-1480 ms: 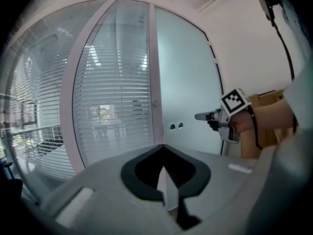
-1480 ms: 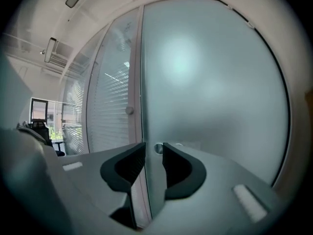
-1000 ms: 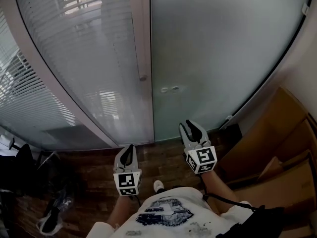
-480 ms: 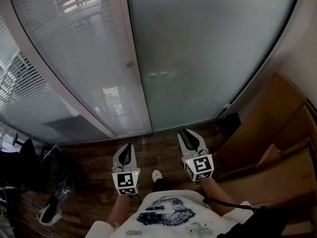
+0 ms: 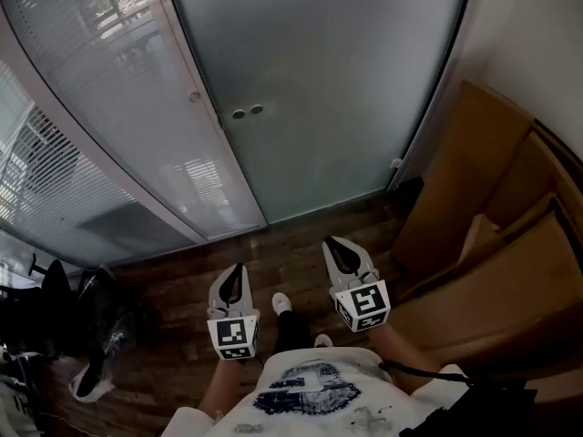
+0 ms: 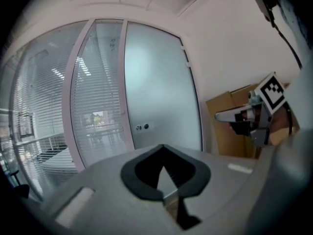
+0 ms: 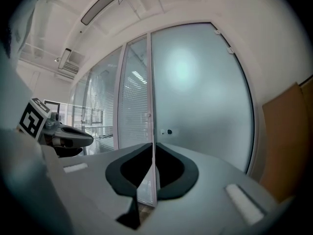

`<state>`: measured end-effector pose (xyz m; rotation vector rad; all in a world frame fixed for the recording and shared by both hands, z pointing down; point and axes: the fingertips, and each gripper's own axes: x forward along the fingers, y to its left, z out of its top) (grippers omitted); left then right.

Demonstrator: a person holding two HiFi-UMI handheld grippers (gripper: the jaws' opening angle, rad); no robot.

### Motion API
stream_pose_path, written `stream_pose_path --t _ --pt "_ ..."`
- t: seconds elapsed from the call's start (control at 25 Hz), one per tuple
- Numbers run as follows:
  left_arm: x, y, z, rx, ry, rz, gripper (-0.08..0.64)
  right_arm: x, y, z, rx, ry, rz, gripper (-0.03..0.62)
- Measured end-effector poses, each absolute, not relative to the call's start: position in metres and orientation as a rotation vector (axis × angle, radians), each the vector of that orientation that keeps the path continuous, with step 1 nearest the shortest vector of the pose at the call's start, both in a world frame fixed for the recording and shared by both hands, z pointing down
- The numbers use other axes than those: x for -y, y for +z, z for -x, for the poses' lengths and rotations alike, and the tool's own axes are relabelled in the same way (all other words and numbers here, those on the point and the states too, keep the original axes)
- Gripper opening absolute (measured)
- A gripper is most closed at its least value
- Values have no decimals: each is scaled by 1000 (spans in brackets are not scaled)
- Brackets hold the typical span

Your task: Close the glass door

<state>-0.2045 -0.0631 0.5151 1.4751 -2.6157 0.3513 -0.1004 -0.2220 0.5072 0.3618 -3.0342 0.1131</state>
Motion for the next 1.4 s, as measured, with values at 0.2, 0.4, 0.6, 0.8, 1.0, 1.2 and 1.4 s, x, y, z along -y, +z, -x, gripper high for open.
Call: stream_pose_path --t 0.2,0.4,0.6,0.8,1.0,1.2,1.4 --pt "58 515 149 2609 399 -1515 3 217 507 42 3041 151 -389 25" --pt "57 500 124 2618 440 -1525 3 213 500 21 3069 185 -388 25" --pt "59 489 113 2623 477 -1544 3 210 494 17 3094 211 -374 25" --pt "62 488 112 2626 487 -1550 3 210 496 19 3100 224 -371 15" --pt "55 494 120 2612 481 -1548 3 200 503 32 3083 253 -339 8" --pt "38 501 138 2603 451 -1520 3 171 509 48 3053 242 -274 8" --pt "27 503 154 2599 432 -1527 3 150 520 59 3012 184 -240 8"
